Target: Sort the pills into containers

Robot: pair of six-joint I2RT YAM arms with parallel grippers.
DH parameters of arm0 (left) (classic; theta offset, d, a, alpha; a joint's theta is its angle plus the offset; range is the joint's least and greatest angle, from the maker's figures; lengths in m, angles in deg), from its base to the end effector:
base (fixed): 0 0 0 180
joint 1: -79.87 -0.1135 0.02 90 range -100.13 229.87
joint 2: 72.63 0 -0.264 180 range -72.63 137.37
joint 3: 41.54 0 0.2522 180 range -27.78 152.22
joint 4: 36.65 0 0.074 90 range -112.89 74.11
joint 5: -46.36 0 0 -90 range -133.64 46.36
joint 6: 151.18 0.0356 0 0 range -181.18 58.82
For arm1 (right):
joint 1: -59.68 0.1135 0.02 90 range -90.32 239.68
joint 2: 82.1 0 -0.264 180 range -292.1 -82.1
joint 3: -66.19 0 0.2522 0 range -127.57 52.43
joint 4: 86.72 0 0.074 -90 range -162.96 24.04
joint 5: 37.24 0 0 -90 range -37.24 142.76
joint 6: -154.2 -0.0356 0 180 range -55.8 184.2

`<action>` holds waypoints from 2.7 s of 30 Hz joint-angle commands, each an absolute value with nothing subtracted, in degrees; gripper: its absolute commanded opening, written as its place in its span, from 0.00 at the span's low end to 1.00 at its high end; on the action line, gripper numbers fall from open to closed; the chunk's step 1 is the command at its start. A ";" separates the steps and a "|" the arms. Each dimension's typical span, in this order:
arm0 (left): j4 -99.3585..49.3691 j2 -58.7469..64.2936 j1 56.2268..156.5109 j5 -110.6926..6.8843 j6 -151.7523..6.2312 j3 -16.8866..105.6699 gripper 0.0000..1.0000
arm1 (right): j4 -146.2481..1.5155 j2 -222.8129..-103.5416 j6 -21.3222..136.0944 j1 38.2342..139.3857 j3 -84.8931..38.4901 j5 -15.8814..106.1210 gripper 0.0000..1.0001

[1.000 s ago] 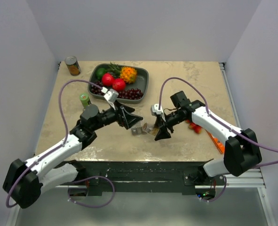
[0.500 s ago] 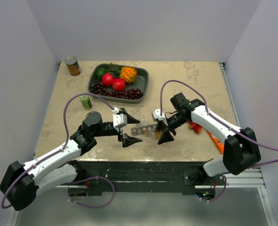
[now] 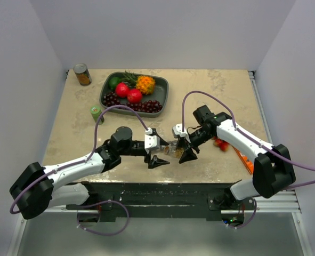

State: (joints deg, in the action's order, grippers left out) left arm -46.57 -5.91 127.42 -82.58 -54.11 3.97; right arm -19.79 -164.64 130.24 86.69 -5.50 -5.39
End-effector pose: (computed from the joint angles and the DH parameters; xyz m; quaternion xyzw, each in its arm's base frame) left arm 0.1526 -0.1999 0.2449 0.5223 0.5508 -0.4486 0.4718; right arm 0.2117 0.1419 0.2371 -0.6662 0.5604 0.4244 0.2491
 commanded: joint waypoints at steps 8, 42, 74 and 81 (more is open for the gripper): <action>-48.65 -3.29 128.12 -76.43 -58.01 8.34 0.17 | -20.84 -163.66 129.51 86.93 -5.58 -7.45 0.00; -49.87 -3.90 117.58 -72.55 -125.17 -2.12 0.64 | -32.71 -160.67 115.97 84.56 -3.47 -2.43 0.00; -36.24 -20.60 114.84 -76.96 -50.21 2.55 0.99 | -24.98 -160.76 125.63 83.59 -4.61 -5.25 0.00; -40.55 -20.95 117.14 -74.15 -45.09 1.14 0.99 | -23.83 -161.02 127.30 83.59 -4.87 -5.16 0.00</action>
State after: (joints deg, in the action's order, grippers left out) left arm -33.20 -20.47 116.51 -75.15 -50.33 1.52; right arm -25.35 -162.63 124.89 83.71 -2.64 -2.46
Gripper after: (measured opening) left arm 0.992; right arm 0.556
